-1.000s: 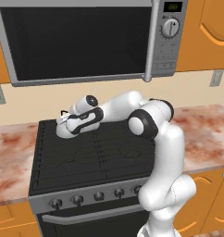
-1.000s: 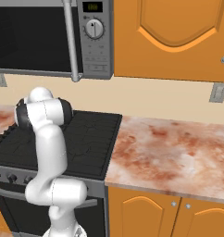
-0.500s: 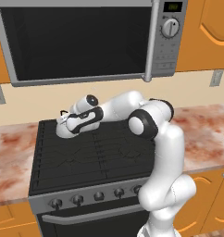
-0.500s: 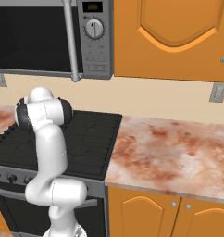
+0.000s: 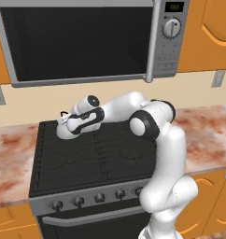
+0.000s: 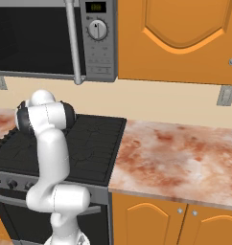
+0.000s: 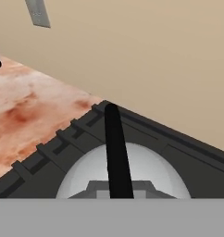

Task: The kettle is done boiling. Turn off the stove, then wait for 300 timesteps before moving the kettle to the dining table.

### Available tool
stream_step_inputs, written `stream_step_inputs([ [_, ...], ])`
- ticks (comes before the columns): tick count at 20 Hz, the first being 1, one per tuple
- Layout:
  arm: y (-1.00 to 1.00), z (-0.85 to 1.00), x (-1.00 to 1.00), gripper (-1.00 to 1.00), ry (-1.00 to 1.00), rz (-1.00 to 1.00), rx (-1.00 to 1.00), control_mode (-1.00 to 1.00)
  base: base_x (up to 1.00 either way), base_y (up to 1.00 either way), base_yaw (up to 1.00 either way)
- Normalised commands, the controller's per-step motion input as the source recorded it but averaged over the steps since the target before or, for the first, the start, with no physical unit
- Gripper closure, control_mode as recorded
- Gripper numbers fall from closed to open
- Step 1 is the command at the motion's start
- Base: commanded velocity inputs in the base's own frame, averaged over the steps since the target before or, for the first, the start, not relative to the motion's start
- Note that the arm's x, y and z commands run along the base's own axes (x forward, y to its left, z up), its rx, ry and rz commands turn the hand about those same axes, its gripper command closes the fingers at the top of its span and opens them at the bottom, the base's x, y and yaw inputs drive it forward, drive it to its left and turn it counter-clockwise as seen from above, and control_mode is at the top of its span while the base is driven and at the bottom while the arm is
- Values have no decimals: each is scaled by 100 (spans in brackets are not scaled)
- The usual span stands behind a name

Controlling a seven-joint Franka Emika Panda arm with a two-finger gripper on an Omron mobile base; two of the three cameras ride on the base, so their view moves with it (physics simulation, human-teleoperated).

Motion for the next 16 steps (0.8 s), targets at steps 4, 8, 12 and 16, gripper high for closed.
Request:
stream_step_inputs([
  [4,0,0,0,100,0,0,0,-100,0,0,0],
  [8,0,0,0,100,0,0,0,-100,0,0,0],
  [12,0,1,-8,100,0,0,0,-100,0,0,0],
  [16,-5,9,-36,100,-5,0,0,-100,0,0,0],
])
